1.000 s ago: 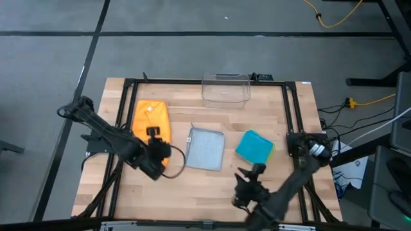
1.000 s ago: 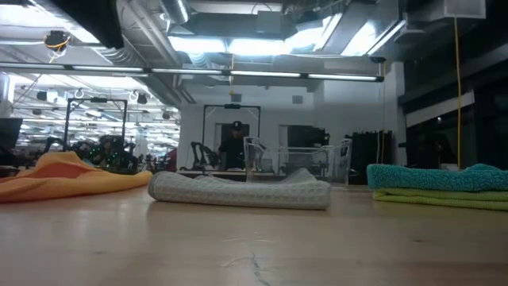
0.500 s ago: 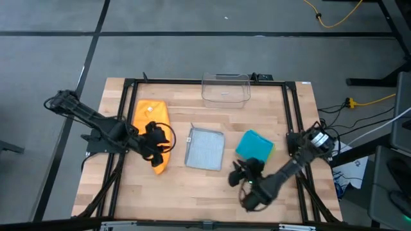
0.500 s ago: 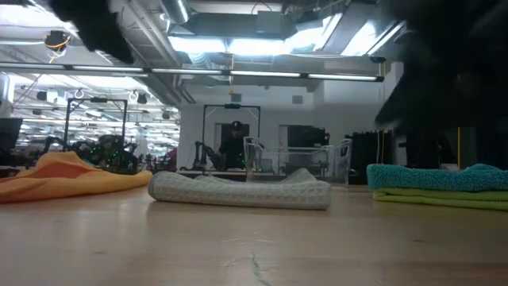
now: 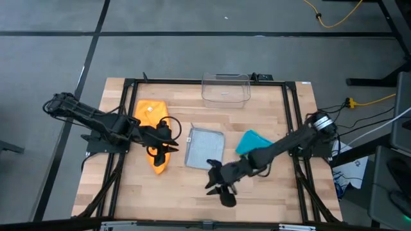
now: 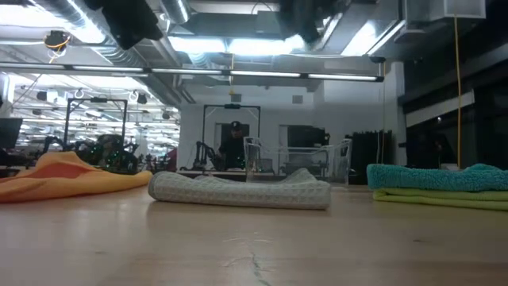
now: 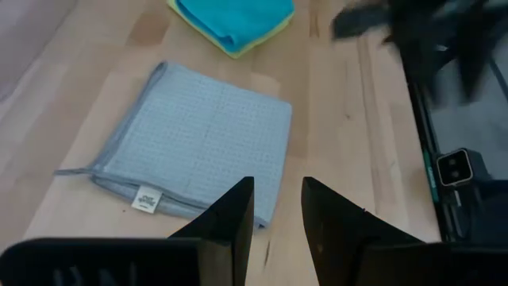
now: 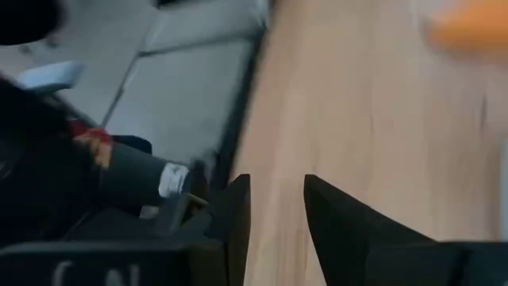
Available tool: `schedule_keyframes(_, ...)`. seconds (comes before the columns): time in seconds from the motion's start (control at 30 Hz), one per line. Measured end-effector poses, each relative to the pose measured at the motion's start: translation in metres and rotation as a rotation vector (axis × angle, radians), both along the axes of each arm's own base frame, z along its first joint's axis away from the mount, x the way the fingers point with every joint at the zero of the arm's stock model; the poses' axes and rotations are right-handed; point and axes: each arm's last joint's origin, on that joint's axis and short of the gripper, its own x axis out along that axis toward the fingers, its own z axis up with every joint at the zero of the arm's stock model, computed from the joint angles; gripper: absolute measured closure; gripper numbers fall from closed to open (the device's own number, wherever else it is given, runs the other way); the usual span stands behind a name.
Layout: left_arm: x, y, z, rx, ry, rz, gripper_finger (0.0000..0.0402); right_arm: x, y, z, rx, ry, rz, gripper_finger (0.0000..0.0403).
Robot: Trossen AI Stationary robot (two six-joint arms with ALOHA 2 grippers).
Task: Fold microfiber towels
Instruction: Fold the gray microfiber towel
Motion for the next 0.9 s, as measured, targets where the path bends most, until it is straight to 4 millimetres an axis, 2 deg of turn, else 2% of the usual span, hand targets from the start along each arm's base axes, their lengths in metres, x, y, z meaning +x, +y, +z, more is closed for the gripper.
schedule_keyframes(0.1, 0.001, 0.002, 0.000, 0.000, -0.001, 0.008, 0.0303, -0.007, -0.006, 0.035, -0.078, -0.118, -0.008, 0.0282)
schedule_keyframes(0.17, 0.001, 0.002, 0.000, 0.000, -0.005, 0.014, 0.0303, -0.016, -0.011, 0.056, -0.148, -0.165, -0.130, 0.0282)
schedule_keyframes(0.23, 0.001, 0.003, 0.000, 0.002, -0.006, 0.017, 0.0303, -0.034, -0.017, 0.074, -0.289, -0.194, -0.324, 0.0282)
schedule_keyframes(0.3, 0.001, 0.003, 0.000, 0.008, -0.006, 0.025, 0.0303, -0.058, -0.023, 0.088, -0.493, -0.220, -0.546, 0.0282)
schedule_keyframes(0.37, 0.001, 0.003, 0.000, 0.012, -0.010, 0.031, 0.0303, -0.087, -0.024, 0.098, -0.685, -0.234, -0.692, 0.0282)
schedule_keyframes(0.43, 0.001, 0.003, 0.000, 0.013, -0.010, 0.034, 0.0303, -0.119, -0.024, 0.105, -0.762, -0.255, -0.788, 0.0282)
schedule_keyframes(0.5, 0.001, 0.003, 0.000, 0.014, -0.010, 0.034, 0.0303, -0.151, -0.028, 0.106, -0.734, -0.268, -0.853, 0.0282)
schedule_keyframes(0.57, 0.001, 0.003, 0.000, 0.016, -0.004, 0.034, 0.0303, -0.178, -0.037, 0.097, -0.644, -0.298, -0.945, 0.0282)
schedule_keyframes(0.67, 0.001, 0.003, 0.000, 0.022, -0.005, 0.029, 0.0303, -0.200, -0.053, 0.065, -0.483, -0.289, -1.068, 0.0282)
schedule_keyframes(0.73, 0.001, 0.004, 0.000, 0.032, -0.007, 0.022, 0.0303, -0.202, -0.059, 0.034, -0.322, -0.270, -1.162, 0.0282)
schedule_keyframes(0.8, 0.001, 0.004, 0.000, 0.032, -0.007, 0.022, 0.0303, -0.197, -0.057, -0.002, -0.169, -0.243, -1.202, 0.0282)
schedule_keyframes(0.9, 0.001, 0.004, 0.000, 0.031, -0.010, 0.022, 0.0303, -0.184, -0.047, -0.043, -0.009, -0.252, -1.154, 0.0282)
